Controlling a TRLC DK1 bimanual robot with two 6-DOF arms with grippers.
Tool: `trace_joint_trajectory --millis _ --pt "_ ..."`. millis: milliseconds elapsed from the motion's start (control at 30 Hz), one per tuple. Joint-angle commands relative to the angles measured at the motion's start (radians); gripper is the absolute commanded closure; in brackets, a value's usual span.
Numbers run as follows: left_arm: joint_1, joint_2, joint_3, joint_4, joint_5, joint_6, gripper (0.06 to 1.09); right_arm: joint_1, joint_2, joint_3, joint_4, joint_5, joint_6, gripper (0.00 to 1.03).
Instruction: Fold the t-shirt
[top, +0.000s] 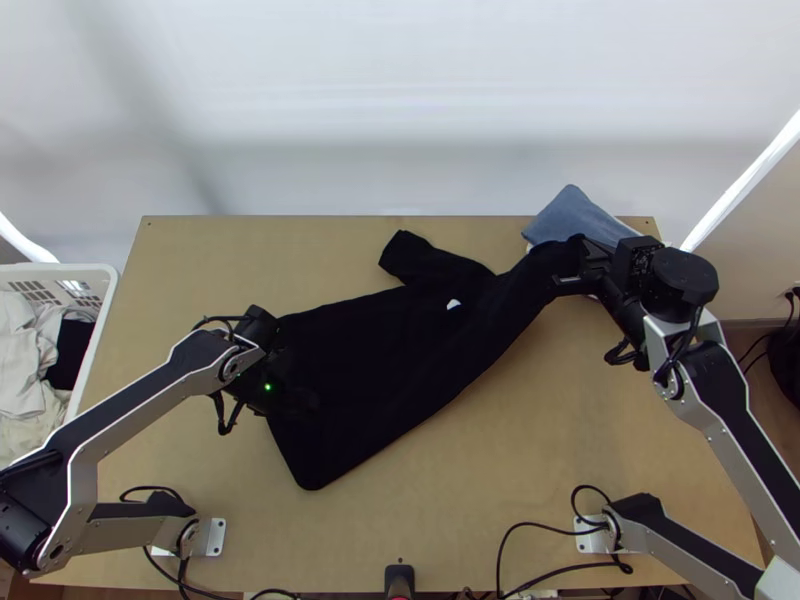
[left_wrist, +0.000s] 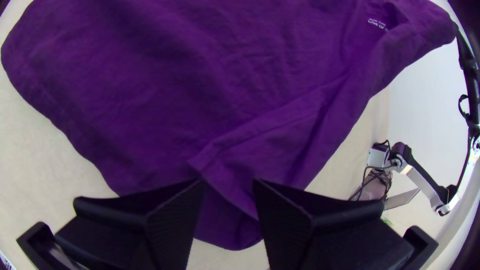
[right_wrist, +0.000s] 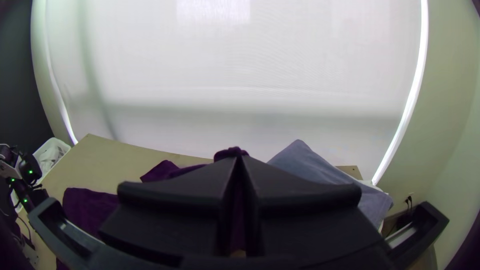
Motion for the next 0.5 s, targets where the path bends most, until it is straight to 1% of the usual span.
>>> trace_joint_trajectory --millis 0,133,467 --pt "0.014 0.028 -0.019 0.006 -0.004 -0.011 0.57 -0.009 -0.028 -0.026 0.026 0.005 -0.002 1.0" --pt "0.013 0.053 -0.026 0.008 -0.019 -0.009 0.57 -0.009 -0.028 -0.023 0.028 0.005 -0.002 1.0" --pt "0.006 0.096 -0.029 0.034 -0.019 -0.014 0.57 -0.009 -0.027 -0.01 0.029 0.005 -0.002 1.0"
